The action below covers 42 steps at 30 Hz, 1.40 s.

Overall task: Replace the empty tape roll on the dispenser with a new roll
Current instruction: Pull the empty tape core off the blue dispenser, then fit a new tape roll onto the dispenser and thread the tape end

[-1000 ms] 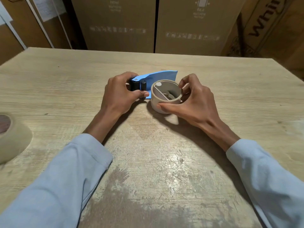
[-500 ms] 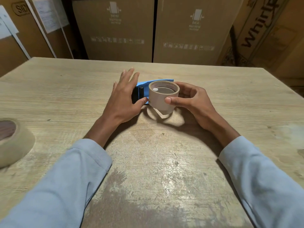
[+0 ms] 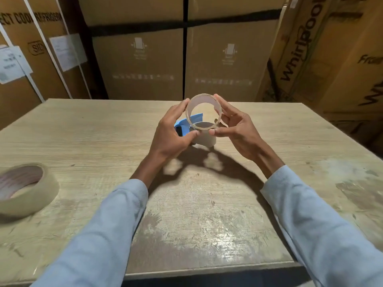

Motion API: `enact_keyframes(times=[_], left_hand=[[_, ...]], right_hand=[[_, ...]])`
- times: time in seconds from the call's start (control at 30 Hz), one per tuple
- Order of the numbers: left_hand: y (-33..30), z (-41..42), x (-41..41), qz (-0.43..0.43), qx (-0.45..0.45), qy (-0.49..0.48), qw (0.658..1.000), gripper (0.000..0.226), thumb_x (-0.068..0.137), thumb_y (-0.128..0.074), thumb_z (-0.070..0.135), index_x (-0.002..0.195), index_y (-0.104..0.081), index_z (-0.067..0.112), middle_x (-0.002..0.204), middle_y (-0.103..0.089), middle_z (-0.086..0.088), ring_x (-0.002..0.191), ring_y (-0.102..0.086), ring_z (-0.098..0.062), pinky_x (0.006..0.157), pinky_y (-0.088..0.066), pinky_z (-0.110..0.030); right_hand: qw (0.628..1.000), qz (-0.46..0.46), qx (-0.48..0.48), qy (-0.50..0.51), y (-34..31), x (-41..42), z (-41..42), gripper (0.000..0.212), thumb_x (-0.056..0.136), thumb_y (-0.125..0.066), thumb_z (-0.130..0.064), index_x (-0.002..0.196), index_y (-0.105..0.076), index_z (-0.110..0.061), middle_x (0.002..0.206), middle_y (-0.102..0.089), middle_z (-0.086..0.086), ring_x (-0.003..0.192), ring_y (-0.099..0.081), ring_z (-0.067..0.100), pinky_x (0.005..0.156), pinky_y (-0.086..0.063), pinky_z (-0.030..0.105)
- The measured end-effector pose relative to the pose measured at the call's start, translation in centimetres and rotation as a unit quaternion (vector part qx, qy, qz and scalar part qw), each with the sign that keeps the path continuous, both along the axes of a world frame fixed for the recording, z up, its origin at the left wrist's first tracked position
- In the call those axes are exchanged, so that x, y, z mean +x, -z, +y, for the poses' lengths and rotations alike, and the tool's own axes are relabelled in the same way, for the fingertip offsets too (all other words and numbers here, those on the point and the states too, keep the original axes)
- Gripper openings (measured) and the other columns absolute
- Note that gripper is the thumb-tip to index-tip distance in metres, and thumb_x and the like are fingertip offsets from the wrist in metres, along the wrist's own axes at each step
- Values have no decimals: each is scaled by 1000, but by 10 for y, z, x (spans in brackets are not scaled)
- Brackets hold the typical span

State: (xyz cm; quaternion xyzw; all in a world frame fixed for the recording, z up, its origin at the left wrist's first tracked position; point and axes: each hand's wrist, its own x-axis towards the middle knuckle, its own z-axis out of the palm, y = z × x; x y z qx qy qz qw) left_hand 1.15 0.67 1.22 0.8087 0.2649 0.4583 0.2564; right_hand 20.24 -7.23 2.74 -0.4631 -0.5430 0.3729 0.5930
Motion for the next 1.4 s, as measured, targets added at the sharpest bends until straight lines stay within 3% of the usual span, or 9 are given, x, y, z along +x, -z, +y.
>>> enact_keyframes(times=[0.1, 0.23, 0.43, 0.63, 0.77, 0.87, 1.07, 1.23, 1.4], left_hand=[[-10, 0, -3, -38, -38, 25, 998, 78, 77, -81, 17, 146, -44, 12, 138, -51, 9, 126, -51, -7, 98, -44, -11], [-30, 9, -26, -55, -109, 28, 992, 65, 79, -81, 19, 138, -54, 12, 128, -64, 3, 111, -63, -6, 92, -53, -24], [-67, 27, -101, 80, -150, -3, 985, 57, 73, -86, 13, 126, -63, 7, 107, -70, 2, 96, -67, -12, 80, -55, -20], [-62, 57, -184, 214, -169, -51, 961, 42, 67, -88, 21, 103, -73, 6, 97, -76, -10, 94, -71, -30, 87, -55, -52], [-57, 73, -229, 267, -199, -72, 940, 43, 71, -86, 21, 109, -71, 8, 103, -75, -5, 98, -69, -27, 92, -53, -53], [-52, 83, -261, 293, -233, -78, 924, 49, 76, -83, 27, 120, -68, 13, 115, -72, -3, 107, -65, -27, 92, -54, -50], [-27, 93, -305, 220, -330, -92, 913, 47, 97, -61, 26, 142, -51, 16, 142, -54, -3, 128, -50, -25, 104, -45, -51], [-13, 95, -310, 124, -429, -67, 892, 48, 104, -42, 36, 148, -41, 17, 149, -46, 0, 134, -47, -23, 109, -42, -38], [7, 87, -318, -134, -508, -29, 851, 75, 98, -34, 58, 152, -27, 6, 152, -41, -9, 140, -41, -21, 114, -35, -35]], right_hand=[[1000, -17, 1, 20, -9, -6, 0, 90, 69, -77, 18, 147, -47, -16, 136, -63, -14, 135, -52, 7, 115, -39, 35], [999, -31, 5, 11, -22, -23, 7, 66, 77, -80, 1, 137, -59, -17, 126, -72, 2, 120, -65, 16, 102, -52, 36], [992, -96, -39, -71, -31, -72, 51, 76, 69, -88, -13, 140, -58, -15, 126, -71, 0, 121, -65, 15, 103, -51, 35], [971, -168, -58, -158, -19, -144, 102, 53, 72, -84, 3, 119, -70, -18, 103, -77, -11, 96, -70, 1, 86, -53, 18], [961, -210, -59, -169, -4, -192, 131, 48, 68, -90, -6, 114, -75, -6, 105, -78, 8, 90, -70, 12, 93, -54, 37], [961, -200, -64, -178, 8, -219, 148, 50, 70, -87, -1, 117, -73, -1, 106, -78, 9, 91, -71, 12, 85, -56, 31], [957, -163, -94, -219, 26, -245, 167, 54, 78, -80, 3, 129, -65, -6, 120, -74, 6, 115, -68, 22, 99, -53, 31], [959, -155, -88, -222, 38, -255, 169, 48, 86, -74, -2, 131, -62, -13, 125, -71, 2, 119, -65, 16, 101, -51, 26], [964, -199, -101, -142, 49, -262, 166, 102, 78, -85, -24, 157, -22, -5, 161, -34, 12, 144, -40, 21, 117, -37, 38]])
